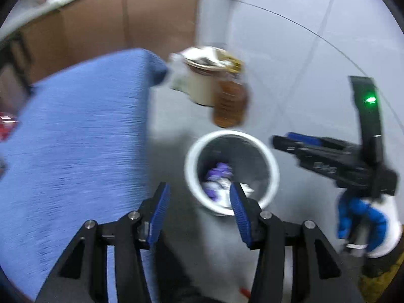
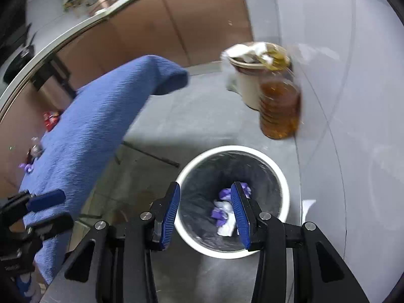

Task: Collect trash
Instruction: 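Move both grippers back over the table toward the remaining wrappers, then grasp the clear plastic wrapper with the right gripper while the left grasps the purple candy wrapper, then carry the clear wrapper and purple candy wrapper in both grippers over the bin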

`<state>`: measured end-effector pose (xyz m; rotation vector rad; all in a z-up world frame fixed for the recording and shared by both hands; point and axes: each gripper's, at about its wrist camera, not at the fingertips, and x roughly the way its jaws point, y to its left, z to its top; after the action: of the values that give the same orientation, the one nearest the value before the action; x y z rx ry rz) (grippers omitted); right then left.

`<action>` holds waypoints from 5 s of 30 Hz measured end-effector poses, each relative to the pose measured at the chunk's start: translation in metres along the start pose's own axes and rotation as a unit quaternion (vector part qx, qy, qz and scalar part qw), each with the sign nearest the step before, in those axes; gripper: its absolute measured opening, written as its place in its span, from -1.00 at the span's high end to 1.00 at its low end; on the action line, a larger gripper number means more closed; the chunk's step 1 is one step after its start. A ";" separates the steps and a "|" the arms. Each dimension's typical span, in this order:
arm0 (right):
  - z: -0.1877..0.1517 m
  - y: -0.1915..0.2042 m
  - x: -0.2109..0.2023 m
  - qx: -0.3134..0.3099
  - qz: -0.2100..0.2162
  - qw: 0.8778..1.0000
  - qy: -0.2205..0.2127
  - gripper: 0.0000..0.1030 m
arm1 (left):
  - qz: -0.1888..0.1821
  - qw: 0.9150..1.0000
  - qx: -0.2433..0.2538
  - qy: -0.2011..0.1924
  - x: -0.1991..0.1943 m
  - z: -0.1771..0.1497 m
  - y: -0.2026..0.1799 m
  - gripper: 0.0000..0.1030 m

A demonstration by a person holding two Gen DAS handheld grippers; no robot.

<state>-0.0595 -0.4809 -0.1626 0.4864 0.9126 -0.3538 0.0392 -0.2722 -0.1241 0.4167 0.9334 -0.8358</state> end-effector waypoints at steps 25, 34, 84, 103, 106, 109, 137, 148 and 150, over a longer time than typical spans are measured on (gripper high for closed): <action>0.002 0.246 -0.011 -0.228 0.169 0.959 0.012 0.19 | 0.281 0.948 -0.141 -0.051 -0.116 -0.097 0.159 0.08; 0.002 0.289 -0.001 -0.265 0.182 0.947 0.021 0.19 | 0.308 0.932 -0.182 -0.054 -0.134 -0.122 0.191 0.08; 0.044 0.499 0.099 -0.389 0.238 0.890 -0.001 -0.28 | 0.174 0.889 -0.407 -0.120 -0.104 -0.144 0.449 -0.20; 0.037 0.560 0.187 -0.433 0.258 0.862 0.057 0.48 | 0.176 0.869 -0.449 -0.113 -0.041 -0.122 0.502 0.19; 0.033 0.557 0.187 -0.435 0.257 0.861 0.061 0.68 | 0.163 0.869 -0.451 -0.121 -0.043 -0.128 0.499 0.26; 0.031 0.550 0.178 -0.433 0.259 0.861 0.059 0.72 | 0.147 0.869 -0.454 -0.130 -0.049 -0.135 0.493 0.31; 0.014 0.261 -0.053 -0.272 0.205 0.939 -0.051 0.73 | 0.063 0.934 -0.296 -0.192 -0.166 -0.098 0.238 0.36; 0.018 0.103 -0.078 -0.151 0.130 0.977 -0.074 0.73 | -0.007 0.977 -0.173 -0.125 -0.099 -0.007 0.109 0.36; 0.016 0.077 -0.065 -0.125 0.118 0.983 -0.062 0.73 | -0.024 0.983 -0.147 -0.105 -0.075 0.009 0.085 0.36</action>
<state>-0.0485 -0.4199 -0.0816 0.3326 0.7561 -0.0522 0.0868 -0.1919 -0.0592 0.0485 0.8569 -0.7538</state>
